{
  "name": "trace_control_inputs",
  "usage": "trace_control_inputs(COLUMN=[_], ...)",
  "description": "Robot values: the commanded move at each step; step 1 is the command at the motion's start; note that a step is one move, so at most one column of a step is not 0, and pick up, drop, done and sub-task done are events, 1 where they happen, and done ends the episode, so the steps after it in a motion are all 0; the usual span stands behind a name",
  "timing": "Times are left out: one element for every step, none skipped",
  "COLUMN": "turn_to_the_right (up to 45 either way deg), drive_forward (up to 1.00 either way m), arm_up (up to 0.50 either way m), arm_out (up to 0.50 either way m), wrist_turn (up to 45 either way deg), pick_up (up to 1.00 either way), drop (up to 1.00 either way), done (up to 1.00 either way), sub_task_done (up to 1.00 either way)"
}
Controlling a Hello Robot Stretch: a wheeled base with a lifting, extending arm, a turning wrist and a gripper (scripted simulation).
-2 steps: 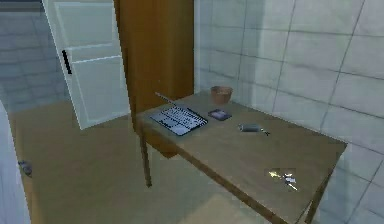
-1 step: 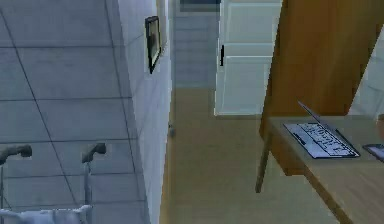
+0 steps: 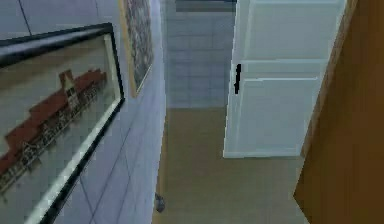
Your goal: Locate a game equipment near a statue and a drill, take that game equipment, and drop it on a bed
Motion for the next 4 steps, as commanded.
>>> trace_control_inputs(turn_to_the_right=[0.0, 0.0, 45.0, 18.0], drive_forward=[1.0, 1.0, 0.0, 0.0], arm_up=[0.0, 0.0, 0.0, 0.0], arm_out=[0.0, 0.0, 0.0, 0.0], wrist_turn=[0.0, 0.0, 0.0, 0.0], pick_up=[0.0, 0.0, 0.0, 0.0], drop=[0.0, 0.0, 0.0, 0.0], done=[0.0, 0.0, 0.0, 0.0], sub_task_done=[0.0, 0.0, 0.0, 0.0])
